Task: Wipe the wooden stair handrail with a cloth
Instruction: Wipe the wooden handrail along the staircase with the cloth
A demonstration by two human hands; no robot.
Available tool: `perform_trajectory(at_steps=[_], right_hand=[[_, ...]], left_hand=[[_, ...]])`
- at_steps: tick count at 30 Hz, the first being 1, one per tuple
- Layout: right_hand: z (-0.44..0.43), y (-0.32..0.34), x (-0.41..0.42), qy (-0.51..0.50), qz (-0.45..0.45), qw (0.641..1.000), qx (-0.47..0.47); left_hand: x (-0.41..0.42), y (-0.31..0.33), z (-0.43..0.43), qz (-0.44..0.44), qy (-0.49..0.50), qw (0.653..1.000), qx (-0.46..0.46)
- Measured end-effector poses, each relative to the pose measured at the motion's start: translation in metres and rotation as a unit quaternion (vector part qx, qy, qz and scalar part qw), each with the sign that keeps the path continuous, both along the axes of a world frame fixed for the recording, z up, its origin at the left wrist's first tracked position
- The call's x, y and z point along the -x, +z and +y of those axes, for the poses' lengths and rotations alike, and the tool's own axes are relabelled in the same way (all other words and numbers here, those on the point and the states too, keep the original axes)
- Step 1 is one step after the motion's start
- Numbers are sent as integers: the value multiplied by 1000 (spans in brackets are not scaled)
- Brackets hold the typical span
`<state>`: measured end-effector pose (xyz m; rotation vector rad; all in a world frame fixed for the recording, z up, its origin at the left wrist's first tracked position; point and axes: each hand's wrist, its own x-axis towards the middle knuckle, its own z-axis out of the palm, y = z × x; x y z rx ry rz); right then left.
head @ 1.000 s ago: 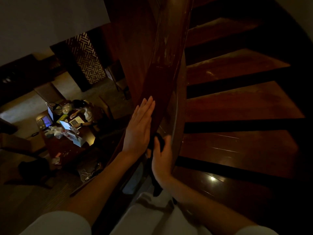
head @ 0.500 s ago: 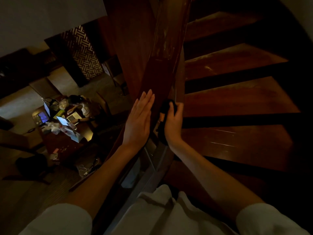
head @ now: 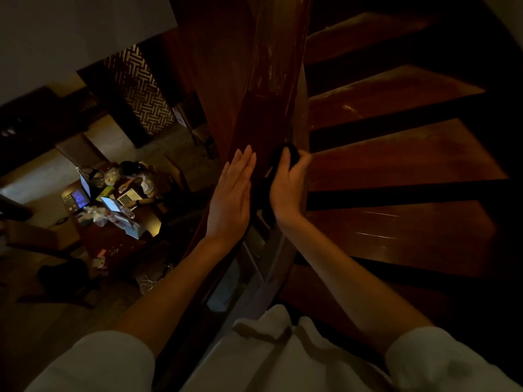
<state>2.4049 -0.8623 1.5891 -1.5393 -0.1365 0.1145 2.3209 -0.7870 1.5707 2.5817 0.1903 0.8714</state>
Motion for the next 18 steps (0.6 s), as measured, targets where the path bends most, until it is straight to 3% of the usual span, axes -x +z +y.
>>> perform_trajectory(at_steps=[2, 5, 10, 12, 14, 16, 18], right_hand=[[-4, 3, 3, -28, -125, 992, 10], [-14, -18, 23, -11, -304, 950, 69], [-4, 0, -13, 18, -471, 871, 140], [9, 21, -47, -37, -431, 893, 121], [17, 32, -69, -116, -275, 953, 43], [18, 18, -52, -120, -142, 983, -2], [12, -11, -8, -90, -146, 985, 3]], left_hand=[[0, -2, 1, -12, 1, 1000, 13], [1, -6, 2, -55, 39, 995, 79], [4, -7, 1, -60, 68, 991, 102], [5, -5, 2, -51, 69, 992, 90], [6, -4, 1, -46, 70, 993, 85], [7, -1, -1, -50, 65, 993, 85], [7, -2, 1, -52, 54, 994, 83]])
